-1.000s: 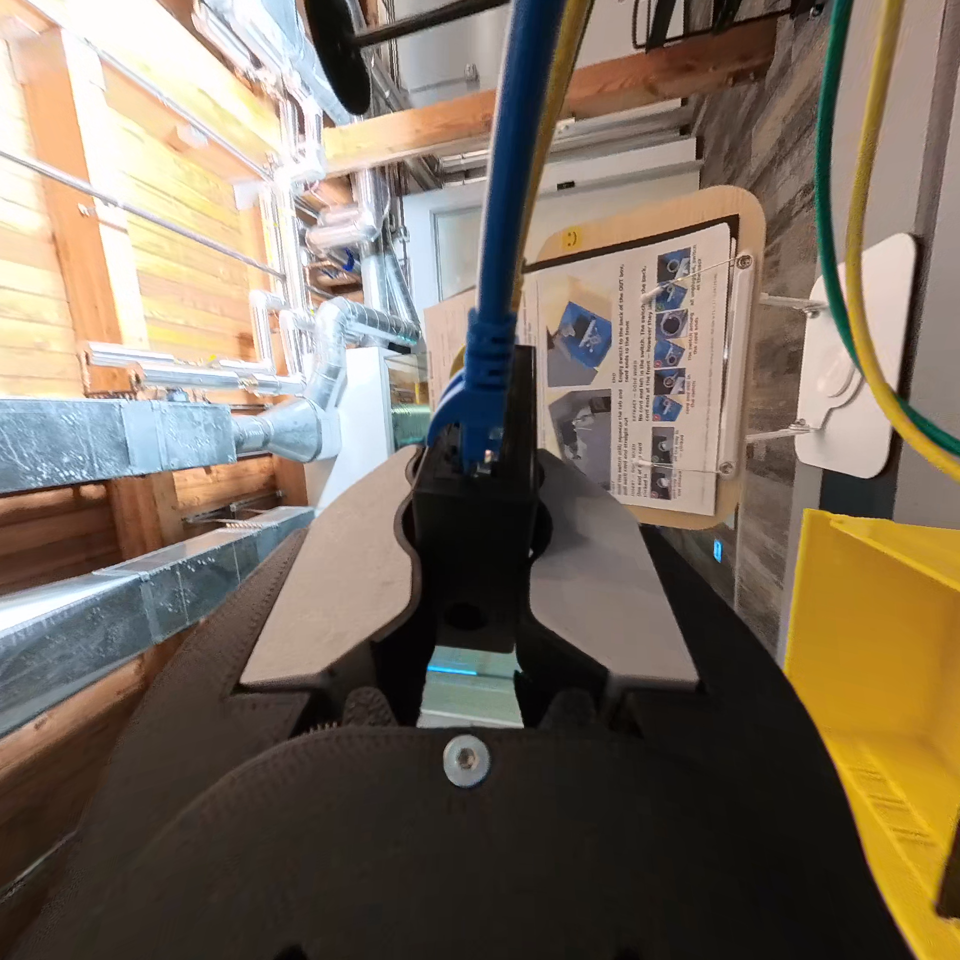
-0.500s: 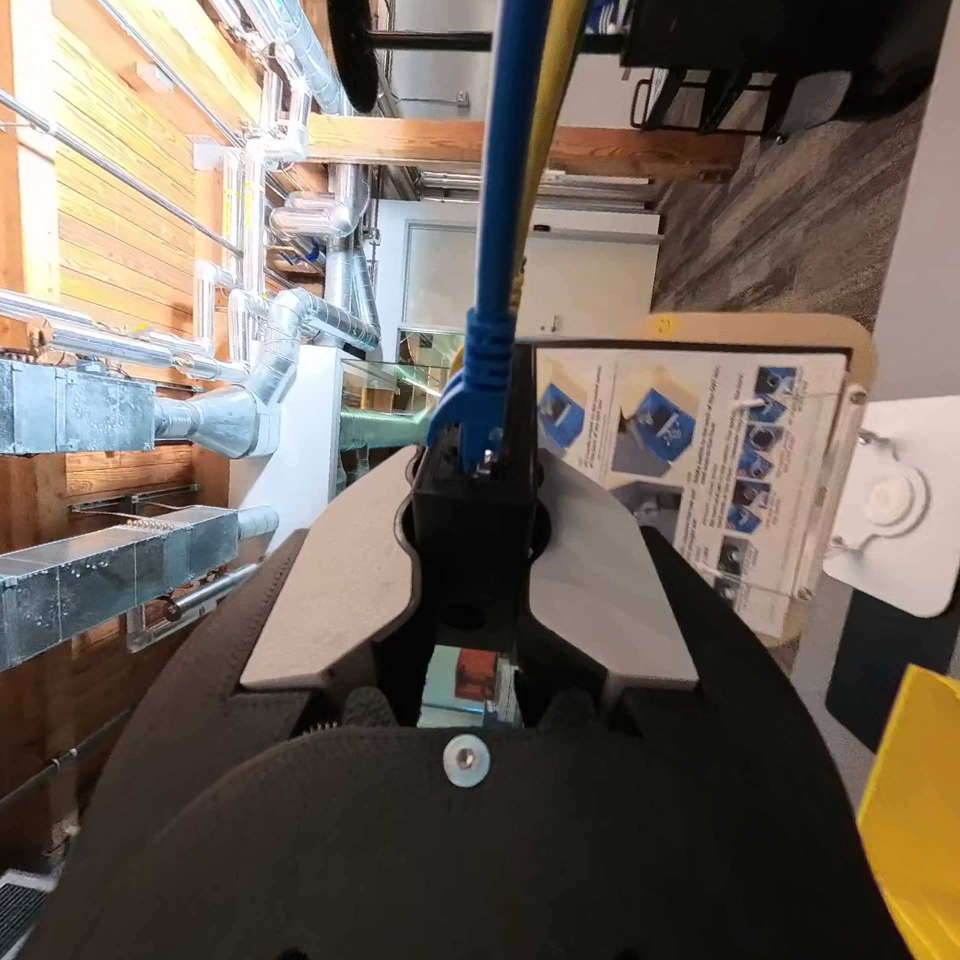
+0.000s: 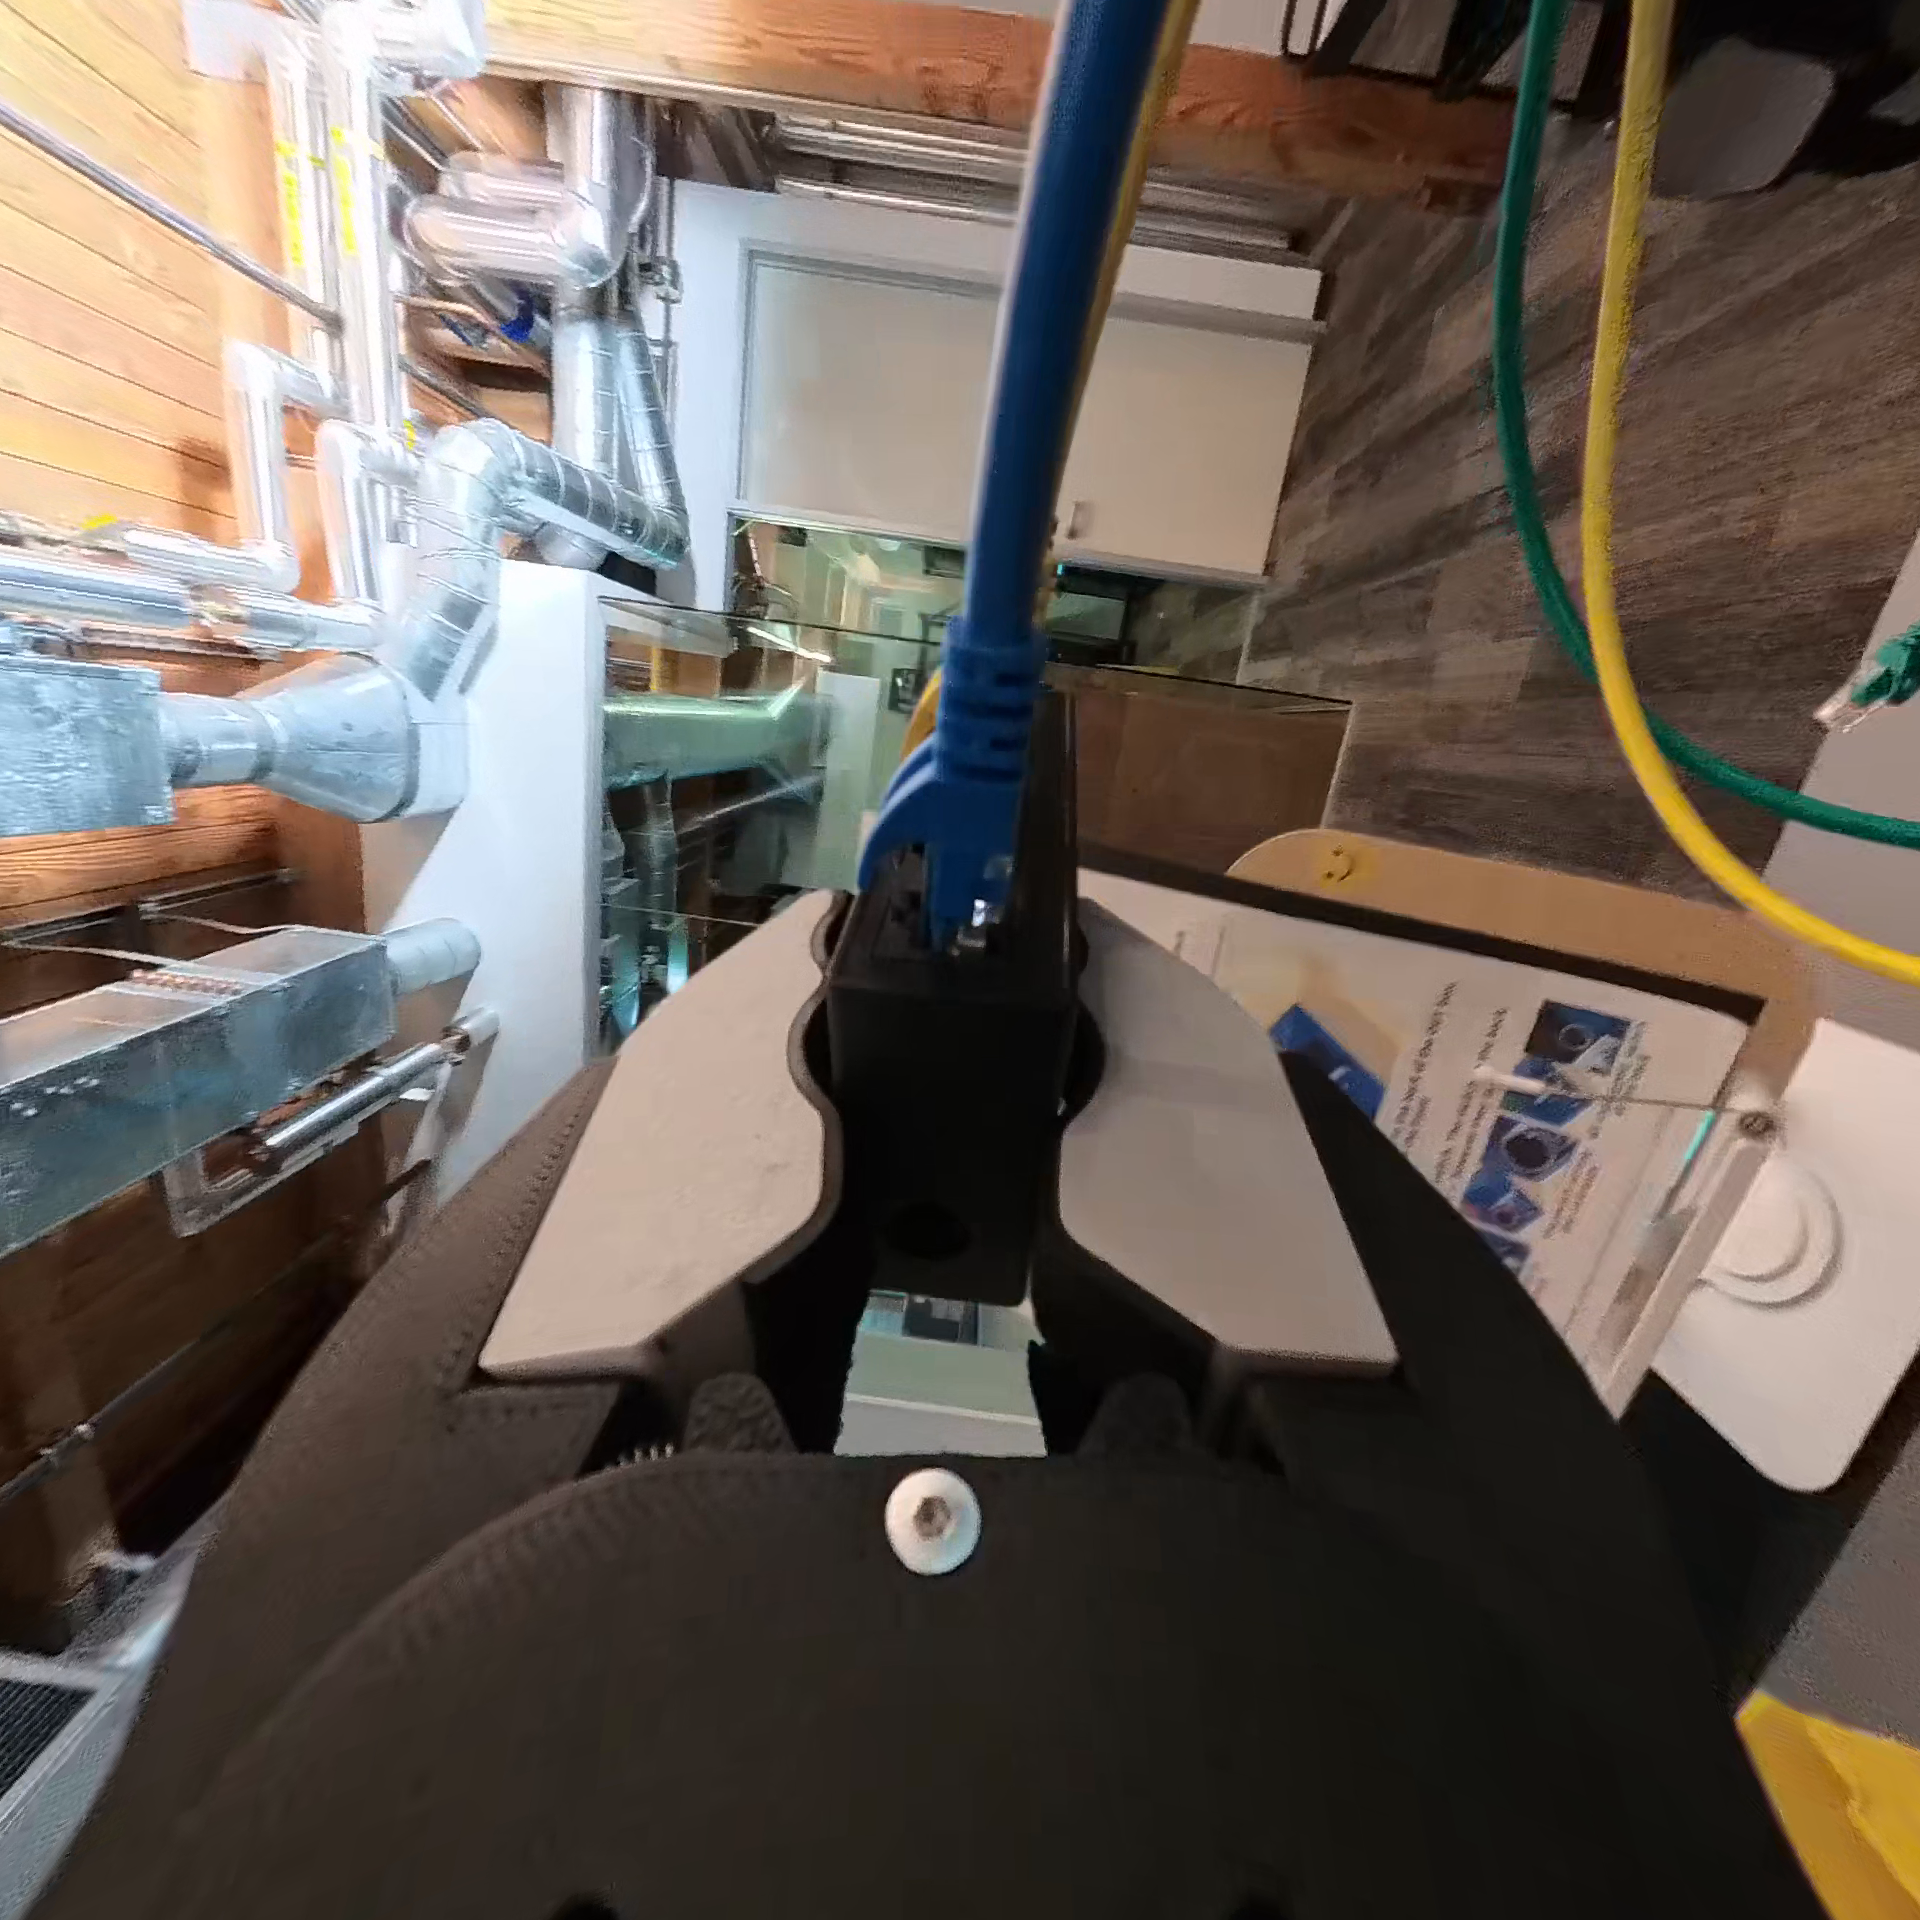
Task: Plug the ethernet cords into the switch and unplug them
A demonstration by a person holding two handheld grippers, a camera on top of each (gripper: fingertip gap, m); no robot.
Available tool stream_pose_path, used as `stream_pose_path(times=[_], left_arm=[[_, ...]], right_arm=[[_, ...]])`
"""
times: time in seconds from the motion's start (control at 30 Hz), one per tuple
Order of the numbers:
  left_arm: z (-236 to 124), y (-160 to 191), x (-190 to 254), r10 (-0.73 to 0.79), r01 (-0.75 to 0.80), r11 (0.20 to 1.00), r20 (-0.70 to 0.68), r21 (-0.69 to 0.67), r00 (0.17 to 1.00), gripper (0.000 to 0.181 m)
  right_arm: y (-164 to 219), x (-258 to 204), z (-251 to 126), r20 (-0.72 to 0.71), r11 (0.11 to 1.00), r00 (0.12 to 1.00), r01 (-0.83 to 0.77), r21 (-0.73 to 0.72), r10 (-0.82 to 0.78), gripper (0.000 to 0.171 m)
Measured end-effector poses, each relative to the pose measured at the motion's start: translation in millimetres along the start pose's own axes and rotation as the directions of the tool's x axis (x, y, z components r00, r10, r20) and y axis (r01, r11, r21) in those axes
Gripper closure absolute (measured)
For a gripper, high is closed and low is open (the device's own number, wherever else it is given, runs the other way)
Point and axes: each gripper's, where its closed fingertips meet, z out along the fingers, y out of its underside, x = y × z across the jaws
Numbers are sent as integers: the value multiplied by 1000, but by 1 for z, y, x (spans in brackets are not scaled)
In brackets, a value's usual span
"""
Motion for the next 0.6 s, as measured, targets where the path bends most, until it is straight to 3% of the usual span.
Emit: stream_pose_path(times=[0.1,0.2,0.33,0.47,0.53,0.6], left_arm=[[13,0,23,11,-12,1000,-35,-10,999,147],[19,4,35,4,-7,999,-67,-32,998,146],[16,4,43,-16,10,999,-109,-53,994,146],[-4,-9,46,8,-2,999,-133,43,991,146],[-13,-11,49,28,-18,998,-158,67,987,146],[-21,-12,55,30,-13,996,-214,84,976,146]], right_arm=[[-19,40,-2,-199,988,971,120,-94,-136,149],[-87,88,6,-341,966,904,231,-119,-258,122],[-165,146,53,-451,901,780,367,-231,-433,88],[-224,167,112,-352,779,696,576,-246,-626,84],[-237,154,144,-180,706,683,676,-213,-708,89],[-233,125,169,76,564,582,807,-176,-809,95]])
